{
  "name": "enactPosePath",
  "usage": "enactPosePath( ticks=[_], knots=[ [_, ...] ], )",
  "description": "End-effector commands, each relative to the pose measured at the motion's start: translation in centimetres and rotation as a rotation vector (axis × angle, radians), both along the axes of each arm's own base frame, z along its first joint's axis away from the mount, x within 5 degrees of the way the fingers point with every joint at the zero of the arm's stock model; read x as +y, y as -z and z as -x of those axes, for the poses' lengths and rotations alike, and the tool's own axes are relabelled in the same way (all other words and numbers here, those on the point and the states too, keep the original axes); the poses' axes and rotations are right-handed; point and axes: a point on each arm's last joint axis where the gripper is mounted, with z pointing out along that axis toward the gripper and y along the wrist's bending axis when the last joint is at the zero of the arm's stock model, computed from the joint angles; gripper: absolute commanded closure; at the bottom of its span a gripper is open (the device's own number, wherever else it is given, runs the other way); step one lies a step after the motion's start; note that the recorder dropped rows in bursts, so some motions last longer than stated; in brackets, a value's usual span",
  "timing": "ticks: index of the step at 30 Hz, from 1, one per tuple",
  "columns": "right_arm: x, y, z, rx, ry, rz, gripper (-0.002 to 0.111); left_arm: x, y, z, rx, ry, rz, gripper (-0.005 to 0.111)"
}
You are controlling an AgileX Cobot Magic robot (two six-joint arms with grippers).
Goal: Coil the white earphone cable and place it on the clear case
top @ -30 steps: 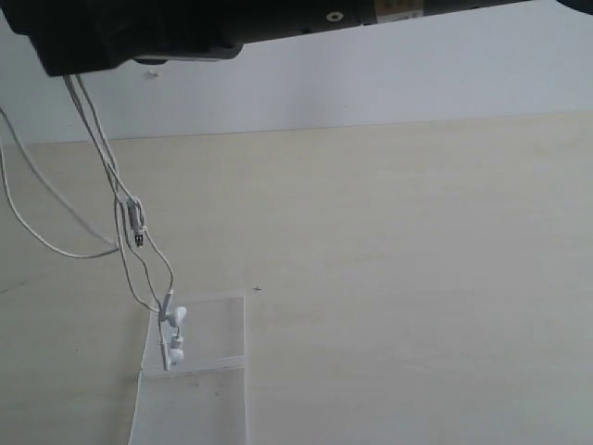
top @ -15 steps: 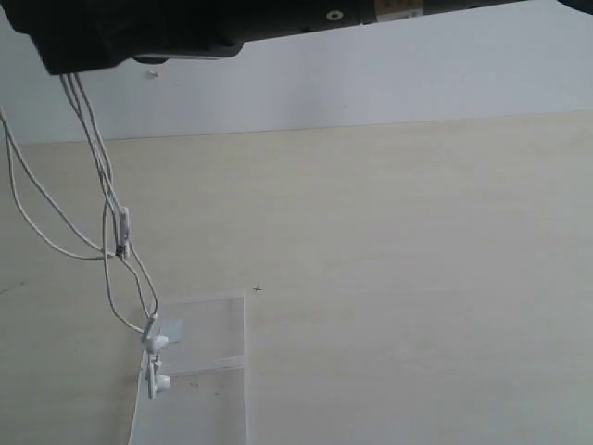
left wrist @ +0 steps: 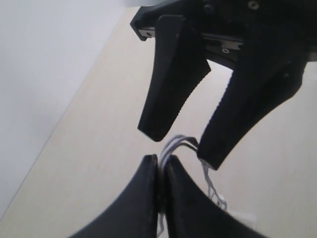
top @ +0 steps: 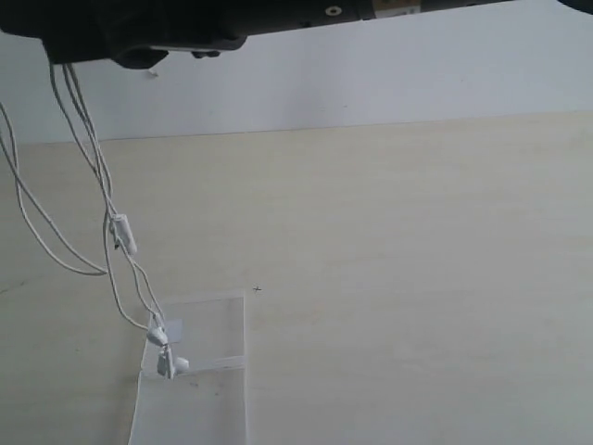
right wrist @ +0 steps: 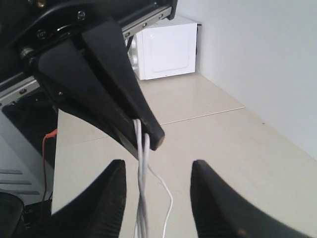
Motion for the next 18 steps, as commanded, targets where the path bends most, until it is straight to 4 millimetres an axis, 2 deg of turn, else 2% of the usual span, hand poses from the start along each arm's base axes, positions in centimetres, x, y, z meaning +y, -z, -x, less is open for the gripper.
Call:
enactPosePath(
  ticks=[1, 13, 18],
  knots=[
    [-0.1, 0.2, -0.3, 0.024, 0.022, -0.004, 0.066, -0.1, -0.3, 0.5, -0.02, 0.005, 0.016, 0.107],
    [-0.1, 1.8, 0.1, 0.071, -0.011, 0.033, 0.066, -0.1, -0.4, 0.5, -0.032, -0.002, 0.018, 0.107],
    [0.5, 2.9, -0.1, 0.119, -0.041, 0.055, 0.066, -0.1, -0.5, 0.5, -0.04, -0.01, 0.021, 0.107]
  ],
)
